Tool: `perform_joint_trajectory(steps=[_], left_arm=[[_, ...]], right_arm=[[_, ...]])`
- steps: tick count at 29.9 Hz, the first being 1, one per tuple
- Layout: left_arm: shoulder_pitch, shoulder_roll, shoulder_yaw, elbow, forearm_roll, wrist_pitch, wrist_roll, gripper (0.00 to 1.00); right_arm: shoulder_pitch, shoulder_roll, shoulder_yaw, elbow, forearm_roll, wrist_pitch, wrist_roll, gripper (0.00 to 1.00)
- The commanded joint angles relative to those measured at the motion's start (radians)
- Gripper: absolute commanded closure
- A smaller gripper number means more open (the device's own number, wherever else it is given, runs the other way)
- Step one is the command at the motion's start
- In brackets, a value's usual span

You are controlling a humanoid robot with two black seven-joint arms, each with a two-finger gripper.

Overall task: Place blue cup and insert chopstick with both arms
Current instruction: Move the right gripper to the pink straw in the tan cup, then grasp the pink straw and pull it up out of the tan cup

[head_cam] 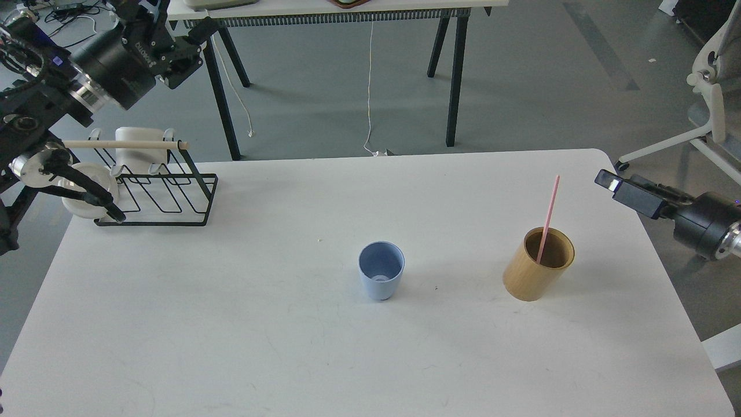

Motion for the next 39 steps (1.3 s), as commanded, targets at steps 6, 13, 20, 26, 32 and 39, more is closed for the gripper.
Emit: perform_joint_trajectory(steps=[6, 13, 20, 26, 32, 39], left_arm=[[0.022, -0.004, 0.002, 0.0, 0.001, 0.0, 0.0, 0.09], [0.037, -0.012, 0.007, 0.002, 0.004, 0.0, 0.0, 0.08], [0.04, -0.016, 0.01, 0.003, 0.006, 0.0, 0.0, 0.08], [0.046, -0.018, 0.012, 0.008, 0.006, 0.0, 0.0, 0.08], [0.048, -0.032, 0.013, 0.009, 0.006, 0.0, 0.0, 0.07], [0.048, -0.033, 0.012, 0.009, 0.006, 0.0, 0.0, 0.07]], right_arm=[[0.011, 0.125, -0.015, -0.091, -0.041, -0.007, 0.0, 0.03], [0.012, 0.187, -0.016, -0.119, -0.041, -0.033, 0.0, 0.08], [0.014, 0.21, -0.018, -0.119, -0.041, -0.035, 0.0, 0.35], [0.017, 0.208, -0.036, -0.119, -0.041, -0.037, 0.0, 0.67], [0.034, 0.21, -0.061, -0.117, -0.041, -0.04, 0.0, 0.83], [0.034, 0.202, -0.061, -0.113, -0.039, -0.04, 0.0, 0.91]])
